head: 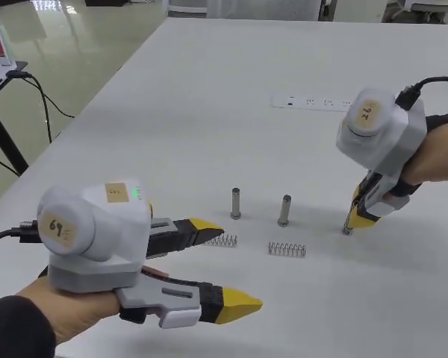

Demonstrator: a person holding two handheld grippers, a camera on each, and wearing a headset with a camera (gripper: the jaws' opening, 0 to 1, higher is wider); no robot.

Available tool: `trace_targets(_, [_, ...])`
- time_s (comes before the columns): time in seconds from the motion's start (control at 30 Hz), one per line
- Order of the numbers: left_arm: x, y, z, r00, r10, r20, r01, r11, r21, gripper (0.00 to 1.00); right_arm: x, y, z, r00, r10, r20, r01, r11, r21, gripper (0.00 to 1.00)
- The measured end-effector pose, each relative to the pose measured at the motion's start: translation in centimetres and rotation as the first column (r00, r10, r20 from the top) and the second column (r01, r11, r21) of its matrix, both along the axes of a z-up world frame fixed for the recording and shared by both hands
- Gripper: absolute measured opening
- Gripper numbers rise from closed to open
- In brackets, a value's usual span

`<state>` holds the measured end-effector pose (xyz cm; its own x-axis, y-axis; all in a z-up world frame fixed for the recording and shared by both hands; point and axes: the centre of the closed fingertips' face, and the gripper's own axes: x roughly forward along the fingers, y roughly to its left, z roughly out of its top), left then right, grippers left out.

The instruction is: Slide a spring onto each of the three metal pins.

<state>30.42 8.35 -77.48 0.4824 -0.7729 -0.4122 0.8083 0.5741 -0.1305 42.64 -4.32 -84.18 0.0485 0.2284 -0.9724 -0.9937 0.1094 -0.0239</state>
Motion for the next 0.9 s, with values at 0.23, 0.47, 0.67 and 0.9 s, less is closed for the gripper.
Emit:
trace_targets(0.23, [0.02, 0.06, -0.03, 1.000, -0.001, -0.001, 0.001, 1.000, 0.000, 0.59, 0.01, 0.01, -0.48, 1.000, -0.009, -0.006, 0.009, 1.000, 0.001, 0.09])
trace_targets(0.47, [-0.03, 0.09, -0.11, 1.000, -0.003, -0.004, 0.003, 1.000, 0.002, 0.59, -0.02, 0.04, -0.63, 1.000, -0.013, -0.007, 0.013, 1.000, 0.006, 0.09])
trace_targets(0.67, [-0.09, 0.06, -0.11, 1.000, -0.004, -0.005, 0.004, 1.000, 0.002, 0.59, 0.06, -0.01, -0.83, 1.000, -0.008, 0.003, 0.008, 1.000, 0.009, 0.11])
trace_targets(0.9, [-0.13, 0.03, -0.11, 1.000, -0.007, -0.005, 0.007, 1.000, 0.003, 0.59, 0.17, -0.06, -0.62, 1.000, -0.010, 0.015, 0.010, 1.000, 0.023, 0.16])
